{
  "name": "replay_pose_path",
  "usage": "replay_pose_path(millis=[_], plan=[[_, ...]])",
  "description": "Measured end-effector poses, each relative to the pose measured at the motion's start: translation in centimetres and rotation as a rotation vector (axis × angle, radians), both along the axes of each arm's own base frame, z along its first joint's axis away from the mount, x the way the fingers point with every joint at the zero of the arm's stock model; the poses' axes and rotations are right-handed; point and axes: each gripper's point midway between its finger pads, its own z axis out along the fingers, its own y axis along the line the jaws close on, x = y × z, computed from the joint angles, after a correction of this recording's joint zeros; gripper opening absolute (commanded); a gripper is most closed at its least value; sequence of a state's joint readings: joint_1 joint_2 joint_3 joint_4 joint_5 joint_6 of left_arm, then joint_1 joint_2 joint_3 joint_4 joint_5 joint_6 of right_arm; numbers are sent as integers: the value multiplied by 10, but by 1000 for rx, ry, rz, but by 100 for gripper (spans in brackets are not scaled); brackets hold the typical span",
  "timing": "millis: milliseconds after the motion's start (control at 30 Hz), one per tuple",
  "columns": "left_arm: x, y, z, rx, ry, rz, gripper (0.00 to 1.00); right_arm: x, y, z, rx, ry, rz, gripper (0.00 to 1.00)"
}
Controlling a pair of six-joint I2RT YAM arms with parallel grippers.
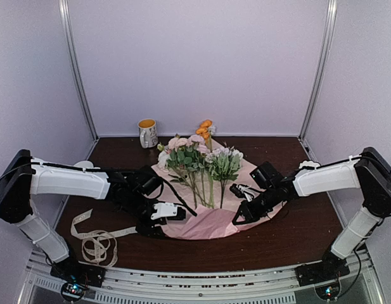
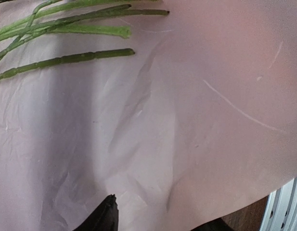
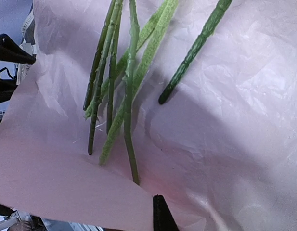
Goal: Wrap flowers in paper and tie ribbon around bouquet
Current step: Fold the bottom corner of the flattened wrapping paper at the center of the board.
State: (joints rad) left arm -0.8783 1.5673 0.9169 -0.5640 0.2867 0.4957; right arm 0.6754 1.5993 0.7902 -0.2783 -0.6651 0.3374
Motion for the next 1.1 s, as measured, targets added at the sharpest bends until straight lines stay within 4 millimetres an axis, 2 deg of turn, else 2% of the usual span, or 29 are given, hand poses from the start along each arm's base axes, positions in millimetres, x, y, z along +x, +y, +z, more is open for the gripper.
replay_pose_path(millis=[100,233,267,600,800,1100], plan=[[-5,-3,-2,7,1,-26,33,7,4,1,-8,-1,-10,0],[-7,-3,-2,10,3,-36,2,12,4,-4,-31,5,-22,0],[-7,-3,-2,13,7,-33,0,13,4,-5,-37,6,-24,0],[-7,-2,-9,88,72,3,0,16,1,-8,-60,-6,-36,0],[-6,2,-13,131,112,58,0,12,-5,-3,-67,-16,-39,0],[9,7,-17,132,190,163,0,8,-15,-3,-74,6,-59,0]])
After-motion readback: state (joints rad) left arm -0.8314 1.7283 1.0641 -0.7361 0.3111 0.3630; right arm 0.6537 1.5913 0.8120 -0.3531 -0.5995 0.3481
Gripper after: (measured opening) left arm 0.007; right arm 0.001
